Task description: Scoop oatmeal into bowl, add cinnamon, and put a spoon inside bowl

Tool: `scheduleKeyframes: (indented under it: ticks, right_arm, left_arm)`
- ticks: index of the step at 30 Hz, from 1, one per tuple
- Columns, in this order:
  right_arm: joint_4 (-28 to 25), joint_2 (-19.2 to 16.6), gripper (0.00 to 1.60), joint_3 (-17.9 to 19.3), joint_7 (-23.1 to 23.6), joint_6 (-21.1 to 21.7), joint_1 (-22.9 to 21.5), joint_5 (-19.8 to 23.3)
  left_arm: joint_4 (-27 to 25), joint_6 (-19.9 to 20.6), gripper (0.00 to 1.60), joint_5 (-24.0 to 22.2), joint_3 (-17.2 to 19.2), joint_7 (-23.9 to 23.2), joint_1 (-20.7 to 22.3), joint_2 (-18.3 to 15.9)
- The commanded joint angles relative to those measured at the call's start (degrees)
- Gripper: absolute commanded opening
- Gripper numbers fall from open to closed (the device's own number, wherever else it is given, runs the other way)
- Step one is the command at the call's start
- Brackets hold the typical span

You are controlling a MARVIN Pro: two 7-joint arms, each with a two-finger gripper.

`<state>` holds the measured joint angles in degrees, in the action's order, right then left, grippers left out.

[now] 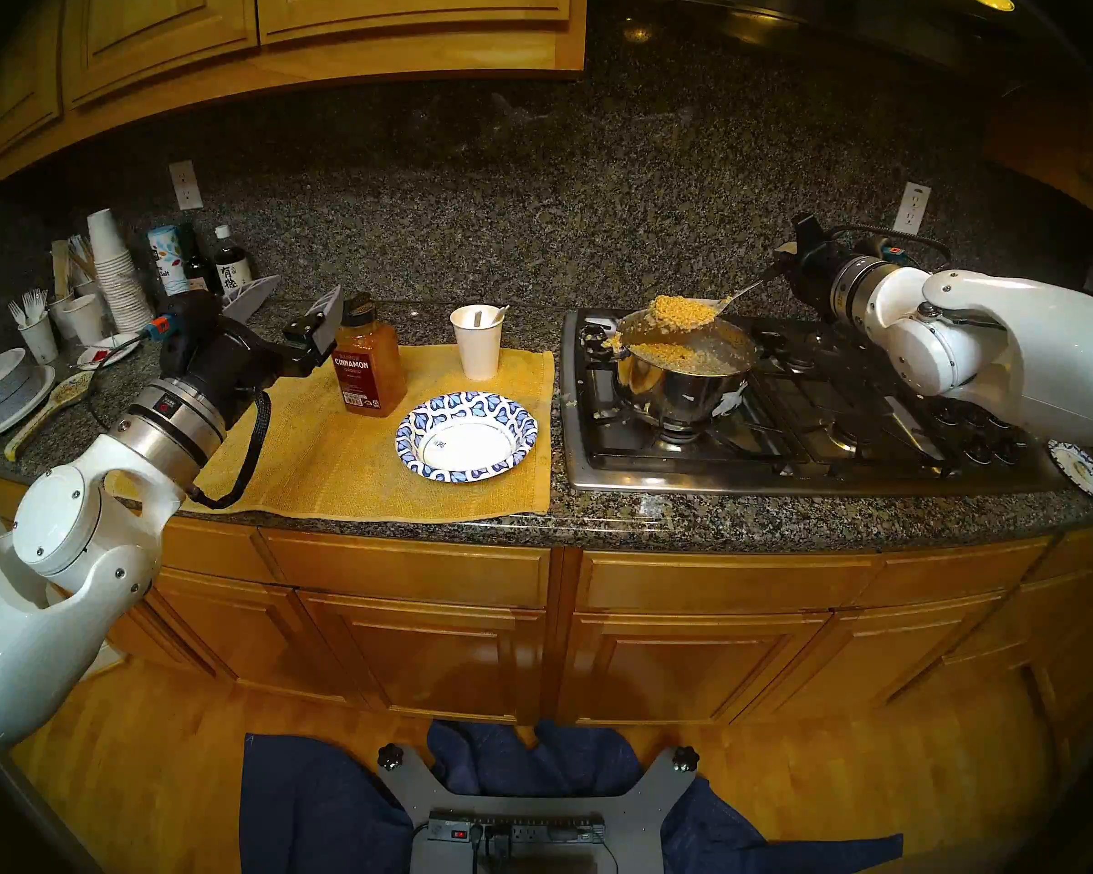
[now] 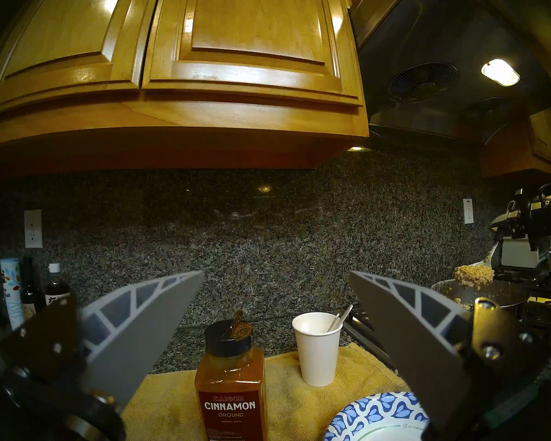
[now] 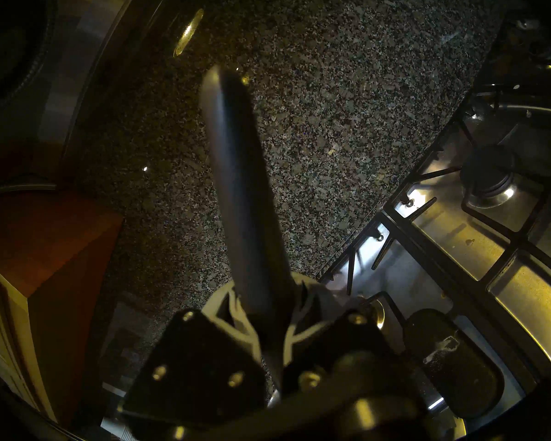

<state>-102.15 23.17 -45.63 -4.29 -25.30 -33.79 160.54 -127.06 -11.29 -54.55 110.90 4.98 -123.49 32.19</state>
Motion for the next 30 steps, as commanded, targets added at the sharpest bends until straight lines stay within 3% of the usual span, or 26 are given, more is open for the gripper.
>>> scheduleKeyframes:
  ticks: [1, 30]
  right_arm:
    - [-0.1, -0.24, 0.0, 2.47, 1.32, -0.61, -2.71, -0.23]
    - [-0.08, -0.38, 0.0, 1.97, 1.54, -0.8, -1.46, 0.21]
  left_arm:
    - [-0.7, -0.72, 1.6, 0.13, 1.32, -0.09, 0.99, -0.01]
    - [-0.7, -0.73, 1.6, 0.13, 1.33, -0.1, 0.98, 0.0]
